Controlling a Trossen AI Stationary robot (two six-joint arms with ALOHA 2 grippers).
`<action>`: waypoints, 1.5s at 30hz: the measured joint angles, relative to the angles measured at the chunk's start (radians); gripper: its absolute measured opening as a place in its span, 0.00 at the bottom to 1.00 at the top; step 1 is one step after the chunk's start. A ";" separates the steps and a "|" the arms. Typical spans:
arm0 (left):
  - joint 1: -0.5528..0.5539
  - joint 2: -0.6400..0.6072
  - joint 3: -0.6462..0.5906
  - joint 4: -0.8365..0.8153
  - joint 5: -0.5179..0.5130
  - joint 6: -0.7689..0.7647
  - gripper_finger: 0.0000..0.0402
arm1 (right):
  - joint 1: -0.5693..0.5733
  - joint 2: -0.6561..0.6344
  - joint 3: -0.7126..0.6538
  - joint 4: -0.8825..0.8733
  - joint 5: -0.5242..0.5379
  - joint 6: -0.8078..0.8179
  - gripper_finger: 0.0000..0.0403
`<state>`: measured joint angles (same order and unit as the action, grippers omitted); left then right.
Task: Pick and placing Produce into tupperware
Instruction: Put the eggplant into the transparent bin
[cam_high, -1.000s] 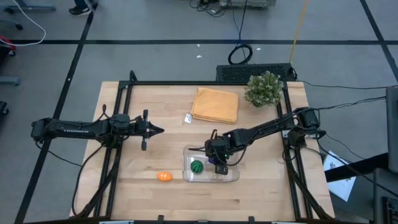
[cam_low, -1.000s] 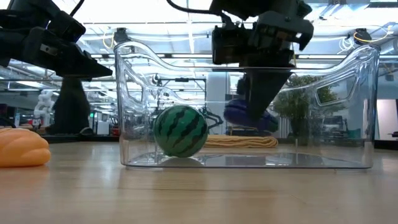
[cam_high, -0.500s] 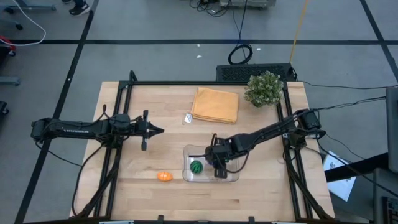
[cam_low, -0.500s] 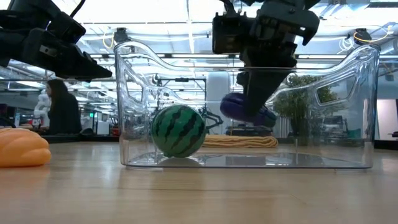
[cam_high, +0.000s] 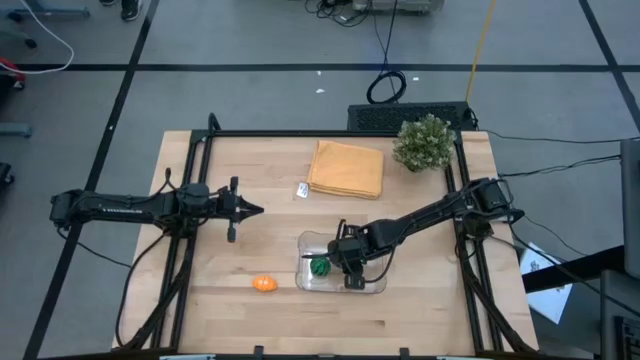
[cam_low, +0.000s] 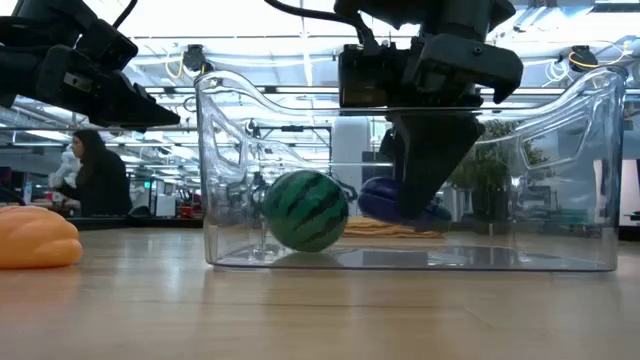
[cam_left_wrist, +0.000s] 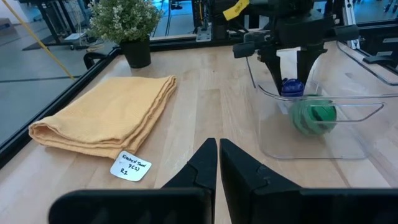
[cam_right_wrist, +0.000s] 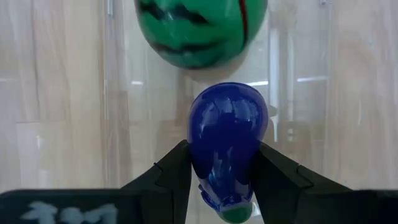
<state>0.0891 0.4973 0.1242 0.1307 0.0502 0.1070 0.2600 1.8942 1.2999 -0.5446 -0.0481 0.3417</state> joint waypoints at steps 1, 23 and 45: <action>0.000 0.000 0.000 0.000 0.000 0.000 0.06 | 0.000 0.000 0.000 -0.002 -0.001 -0.004 0.32; 0.000 0.000 0.000 0.000 0.000 -0.002 0.06 | 0.024 0.004 0.172 -0.229 0.100 0.062 0.32; 0.000 0.000 0.000 -0.004 0.001 -0.011 0.06 | 0.097 0.014 0.140 -0.201 0.125 0.226 0.32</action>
<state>0.0891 0.4969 0.1242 0.1268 0.0509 0.0956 0.3566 1.9087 1.4395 -0.7460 0.0771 0.5673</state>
